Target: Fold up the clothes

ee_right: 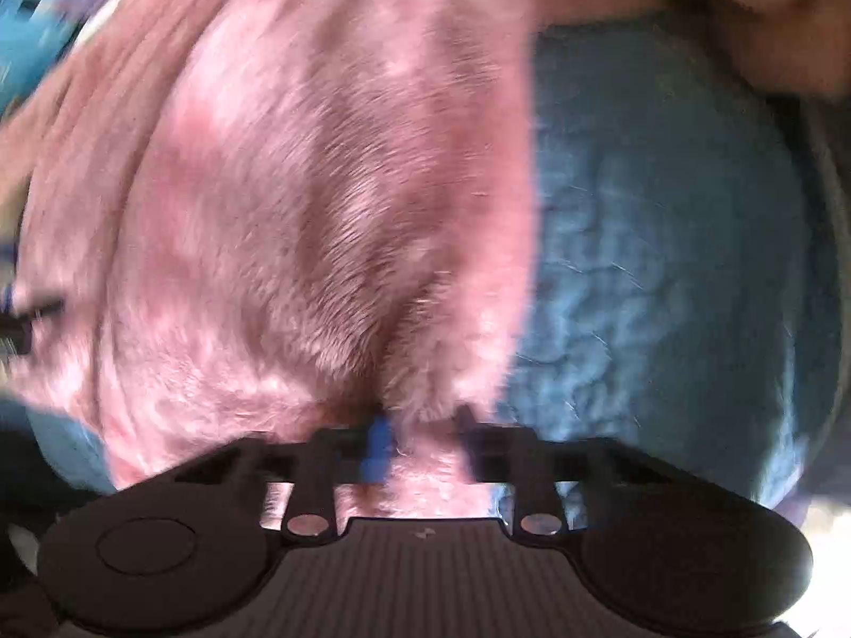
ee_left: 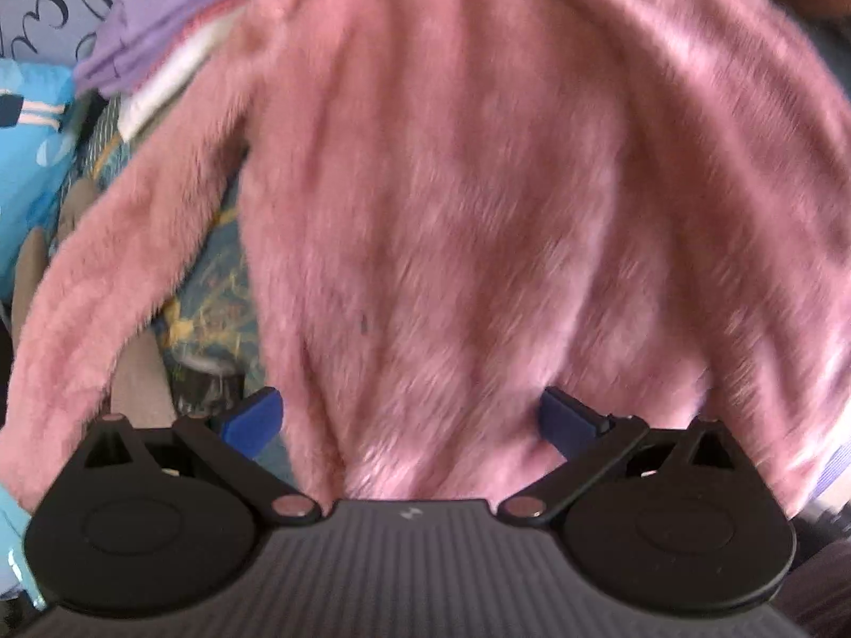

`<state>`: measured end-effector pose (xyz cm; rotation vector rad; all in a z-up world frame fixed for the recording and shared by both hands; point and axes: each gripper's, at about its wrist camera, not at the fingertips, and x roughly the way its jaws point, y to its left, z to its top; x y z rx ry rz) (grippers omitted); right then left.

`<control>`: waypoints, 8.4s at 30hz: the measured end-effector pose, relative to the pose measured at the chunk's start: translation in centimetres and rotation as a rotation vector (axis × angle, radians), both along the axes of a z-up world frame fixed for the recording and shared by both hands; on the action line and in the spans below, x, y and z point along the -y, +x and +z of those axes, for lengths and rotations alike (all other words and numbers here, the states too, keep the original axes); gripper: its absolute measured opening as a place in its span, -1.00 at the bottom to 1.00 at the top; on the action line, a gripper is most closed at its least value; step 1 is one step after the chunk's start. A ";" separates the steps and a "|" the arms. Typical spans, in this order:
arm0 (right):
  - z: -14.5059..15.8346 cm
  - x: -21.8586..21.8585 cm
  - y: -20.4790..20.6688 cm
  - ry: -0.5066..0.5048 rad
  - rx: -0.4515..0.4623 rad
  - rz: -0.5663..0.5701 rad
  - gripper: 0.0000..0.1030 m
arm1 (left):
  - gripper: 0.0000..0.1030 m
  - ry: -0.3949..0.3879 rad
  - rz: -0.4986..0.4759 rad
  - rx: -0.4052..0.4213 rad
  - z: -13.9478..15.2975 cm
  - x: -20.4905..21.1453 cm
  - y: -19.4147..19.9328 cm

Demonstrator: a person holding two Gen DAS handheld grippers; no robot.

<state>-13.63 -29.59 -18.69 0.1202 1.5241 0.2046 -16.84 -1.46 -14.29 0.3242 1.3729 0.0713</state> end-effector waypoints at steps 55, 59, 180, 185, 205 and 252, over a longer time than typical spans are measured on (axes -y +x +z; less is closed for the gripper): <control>4.6 -17.7 -0.3 -0.062 0.442 0.393 0.02 | 0.99 0.167 -0.022 -0.003 -0.5 -2.4 -2.9; 4.4 -19.2 7.3 -0.177 0.588 0.414 0.04 | 0.99 0.076 -0.013 0.065 2.0 -1.5 -2.5; 3.0 -14.9 18.7 0.046 0.585 0.395 -0.23 | 0.99 -0.066 0.207 0.168 7.0 0.6 1.2; 0.0 -15.3 24.4 0.095 0.556 0.332 -0.65 | 0.99 -0.053 0.215 0.159 6.9 0.0 1.0; 0.9 -12.9 27.5 0.025 0.540 0.229 -1.00 | 0.99 -0.081 0.263 0.160 6.7 -1.4 3.4; -0.5 -12.7 6.5 0.183 0.309 0.451 -0.45 | 0.99 -0.042 0.231 0.187 6.4 -1.8 0.3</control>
